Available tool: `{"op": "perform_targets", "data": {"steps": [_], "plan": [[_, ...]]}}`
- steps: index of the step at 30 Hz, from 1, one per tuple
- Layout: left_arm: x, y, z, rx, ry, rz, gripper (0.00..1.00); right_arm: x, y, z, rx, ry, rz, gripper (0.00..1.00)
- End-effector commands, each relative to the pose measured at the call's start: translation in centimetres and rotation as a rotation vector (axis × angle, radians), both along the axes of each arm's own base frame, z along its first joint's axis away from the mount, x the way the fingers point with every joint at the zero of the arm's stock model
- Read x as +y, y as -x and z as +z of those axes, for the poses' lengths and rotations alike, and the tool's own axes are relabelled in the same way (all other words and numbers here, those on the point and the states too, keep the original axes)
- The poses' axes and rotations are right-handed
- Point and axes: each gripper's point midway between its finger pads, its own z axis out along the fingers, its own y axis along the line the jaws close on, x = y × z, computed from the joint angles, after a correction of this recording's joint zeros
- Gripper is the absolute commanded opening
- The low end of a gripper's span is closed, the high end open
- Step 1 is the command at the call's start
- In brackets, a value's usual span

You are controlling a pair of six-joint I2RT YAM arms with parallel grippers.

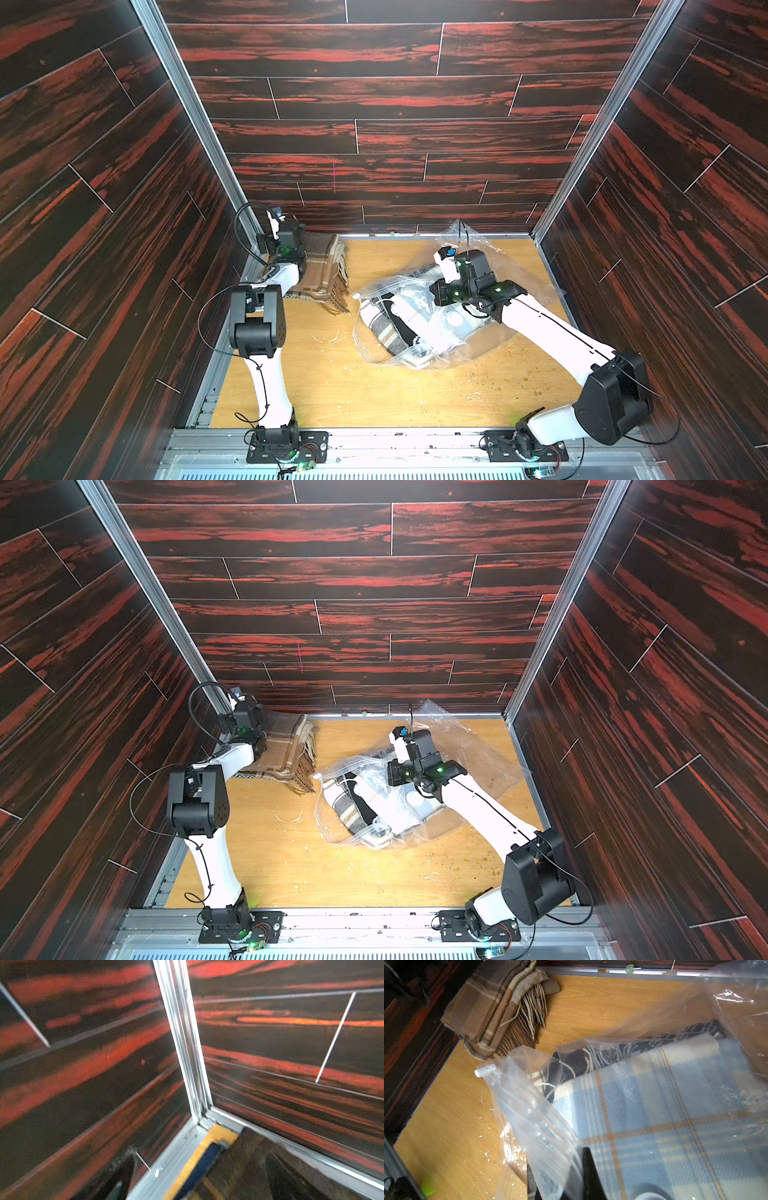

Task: Take the scarf out of the vacuum bag
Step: Place the scarf at the corner of the board.

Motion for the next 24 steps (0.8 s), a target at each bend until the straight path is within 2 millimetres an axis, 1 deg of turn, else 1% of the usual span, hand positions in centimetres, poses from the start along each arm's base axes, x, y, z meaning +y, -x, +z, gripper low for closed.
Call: {"op": "perform_targets", "data": {"steps": [1, 4, 7, 8, 11, 12, 16, 17, 19, 20, 21, 24], "plan": [[-0.1, 2.5, 2.6, -0.103, 0.154, -0.007, 1.0, -0.2, 0.7, 0.7, 0.002, -0.039, 0.0, 0.02], [-2.0, 4.2, 2.7, -0.138, 0.271, -0.098, 1.0, 0.3, 1.3, 0.6, 0.025, -0.07, 0.028, 0.02], [-3.4, 7.8, 3.3, -0.171, 0.451, -0.112, 1.0, 1.2, 1.9, 0.6, 0.064, -0.102, 0.067, 0.02], [-4.1, 8.9, 3.3, -0.182, 0.513, -0.133, 1.0, 1.5, 2.2, 0.6, 0.077, -0.118, 0.082, 0.02], [-6.7, 11.3, 3.3, -0.214, 0.662, -0.236, 1.0, 2.3, 2.9, 1.0, 0.094, -0.164, 0.116, 0.02], [-7.7, 11.8, 3.4, -0.209, 0.717, -0.273, 1.0, 2.5, 3.1, 1.3, 0.095, -0.176, 0.125, 0.02], [-12.9, 12.8, 2.9, -0.063, 0.895, -0.458, 1.0, 3.1, 3.9, 1.9, 0.114, -0.221, 0.15, 0.03], [-14.3, 13.0, 2.8, -0.045, 0.933, -0.512, 1.0, 3.4, 4.0, 2.2, 0.12, -0.237, 0.156, 0.03], [-16.5, 13.7, 2.8, -0.032, 0.988, -0.579, 1.0, 3.7, 4.1, 2.6, 0.129, -0.259, 0.158, 0.03], [-17.6, 14.3, 2.9, -0.024, 1.007, -0.616, 1.0, 3.8, 4.1, 2.7, 0.137, -0.266, 0.151, 0.03], [-18.3, 14.9, 3.0, -0.011, 1.016, -0.635, 1.0, 4.3, 4.6, 3.0, 0.159, -0.289, 0.171, 0.03], [-20.5, 17.6, 3.5, 0.012, 1.018, -0.69, 1.0, 4.8, 5.2, 3.6, 0.188, -0.305, 0.171, 0.03]]}}
